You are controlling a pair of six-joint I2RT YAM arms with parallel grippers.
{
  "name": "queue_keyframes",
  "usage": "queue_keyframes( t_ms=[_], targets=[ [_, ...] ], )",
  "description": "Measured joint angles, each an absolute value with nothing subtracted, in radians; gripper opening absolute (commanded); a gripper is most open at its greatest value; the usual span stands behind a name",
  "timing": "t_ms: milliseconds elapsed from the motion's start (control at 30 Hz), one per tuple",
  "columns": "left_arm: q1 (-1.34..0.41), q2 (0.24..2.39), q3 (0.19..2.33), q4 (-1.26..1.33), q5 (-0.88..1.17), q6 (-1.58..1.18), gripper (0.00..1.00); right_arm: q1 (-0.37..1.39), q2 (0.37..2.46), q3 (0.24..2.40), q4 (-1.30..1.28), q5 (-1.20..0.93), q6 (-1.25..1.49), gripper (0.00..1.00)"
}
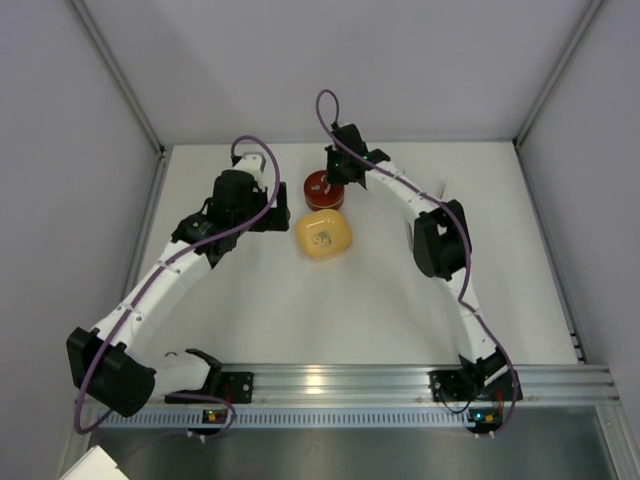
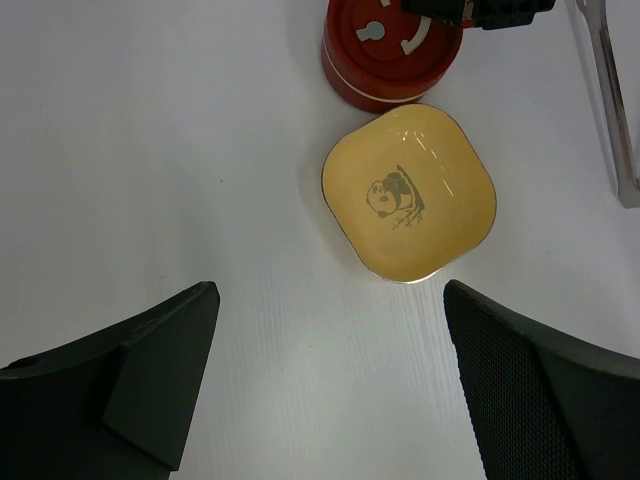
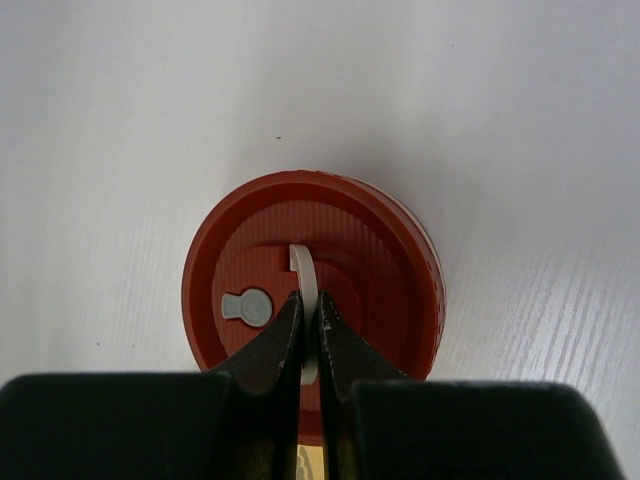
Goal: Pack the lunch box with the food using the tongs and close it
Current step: Close the box lid on the packing box.
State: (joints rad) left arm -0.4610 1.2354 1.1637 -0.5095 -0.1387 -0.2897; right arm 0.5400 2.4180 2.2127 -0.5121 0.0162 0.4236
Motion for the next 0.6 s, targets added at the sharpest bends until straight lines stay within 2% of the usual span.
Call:
queue_keyframes(
  t_ms=[600],
  targets=[
    [-0.461,1.235,1.164,-0.510,-0.139,-0.290,0.99,0.538,2.379,2.113,-0.443,0.042,0.456,0.00]
  ],
)
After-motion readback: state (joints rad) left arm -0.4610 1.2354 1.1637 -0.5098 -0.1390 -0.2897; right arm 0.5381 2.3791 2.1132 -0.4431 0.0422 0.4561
